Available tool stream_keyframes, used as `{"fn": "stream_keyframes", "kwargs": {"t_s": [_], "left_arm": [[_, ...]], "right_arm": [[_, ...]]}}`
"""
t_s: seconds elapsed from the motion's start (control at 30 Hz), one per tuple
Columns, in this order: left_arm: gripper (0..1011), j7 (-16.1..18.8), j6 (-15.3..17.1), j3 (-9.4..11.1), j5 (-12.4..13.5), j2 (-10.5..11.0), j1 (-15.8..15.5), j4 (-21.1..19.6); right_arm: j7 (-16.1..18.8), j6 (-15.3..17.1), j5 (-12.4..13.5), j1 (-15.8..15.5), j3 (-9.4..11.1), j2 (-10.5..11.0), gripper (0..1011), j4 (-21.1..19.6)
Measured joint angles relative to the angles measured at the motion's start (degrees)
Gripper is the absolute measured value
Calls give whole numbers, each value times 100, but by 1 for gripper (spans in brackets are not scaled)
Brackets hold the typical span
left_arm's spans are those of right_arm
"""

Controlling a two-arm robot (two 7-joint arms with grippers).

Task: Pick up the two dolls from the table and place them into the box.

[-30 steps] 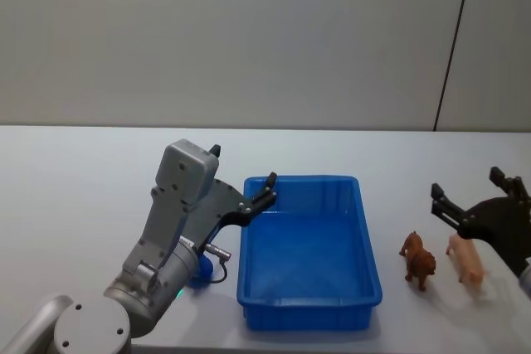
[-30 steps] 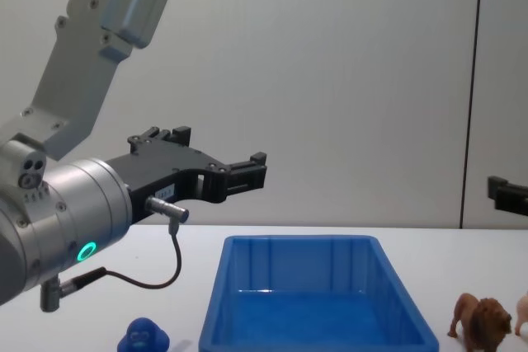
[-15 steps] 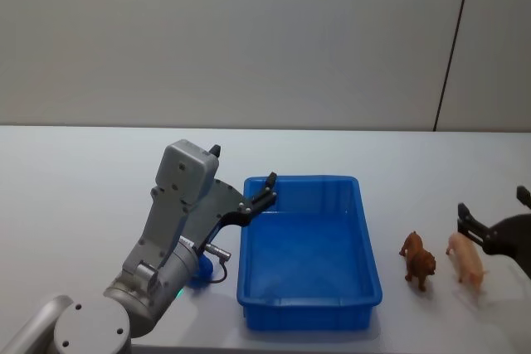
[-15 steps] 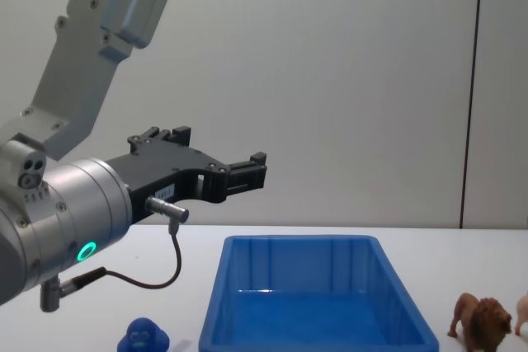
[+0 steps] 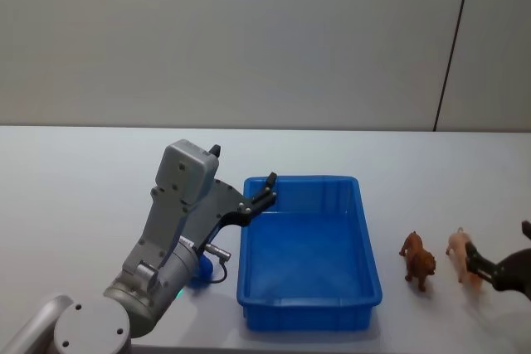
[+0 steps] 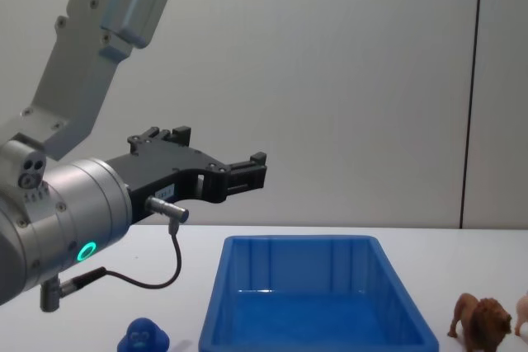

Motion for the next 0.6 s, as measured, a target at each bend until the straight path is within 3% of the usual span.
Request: {"fn": "stream_keyframes", "kwargs": {"t_s": [0.6], "left_arm": [[1002,0,0,0,0,0,0,0]], "right_arm": [[242,394,-117,-51,-49,-43,1001,175]]}}
